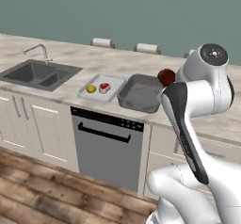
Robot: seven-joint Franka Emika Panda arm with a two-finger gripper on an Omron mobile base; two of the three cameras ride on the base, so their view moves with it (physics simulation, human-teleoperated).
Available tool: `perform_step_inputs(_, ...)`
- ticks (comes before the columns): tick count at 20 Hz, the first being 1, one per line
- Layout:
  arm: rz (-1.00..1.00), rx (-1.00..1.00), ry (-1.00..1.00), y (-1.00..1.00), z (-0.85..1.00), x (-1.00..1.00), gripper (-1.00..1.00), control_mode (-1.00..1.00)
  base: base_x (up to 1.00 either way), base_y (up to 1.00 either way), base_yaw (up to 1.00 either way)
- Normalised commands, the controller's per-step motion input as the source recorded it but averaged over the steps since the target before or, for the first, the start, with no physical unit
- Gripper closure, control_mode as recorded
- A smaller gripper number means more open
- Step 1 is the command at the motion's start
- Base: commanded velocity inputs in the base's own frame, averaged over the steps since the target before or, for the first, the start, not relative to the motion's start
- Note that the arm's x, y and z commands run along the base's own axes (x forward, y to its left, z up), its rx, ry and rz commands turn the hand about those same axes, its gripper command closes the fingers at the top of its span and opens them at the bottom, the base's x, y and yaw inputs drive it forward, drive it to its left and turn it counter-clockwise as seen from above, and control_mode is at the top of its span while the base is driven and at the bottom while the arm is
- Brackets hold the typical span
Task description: Place one lemon and one steak in each tupperware on the nearby counter, to pack two identical lunches.
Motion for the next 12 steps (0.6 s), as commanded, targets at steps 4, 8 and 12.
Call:
perform_step_inputs(4,0.0,0.0,0.0,0.0,0.0,0.0,1.0,1.0,0.35,0.7,-0.47)
perform_step_inputs(8,0.0,0.0,0.0,0.0,0.0,0.0,1.0,1.0,0.34,0.71,-0.47)
perform_step_inputs(12,0.0,0.0,0.0,0.0,0.0,0.0,1.0,1.0,0.35,0.66,-0.47)
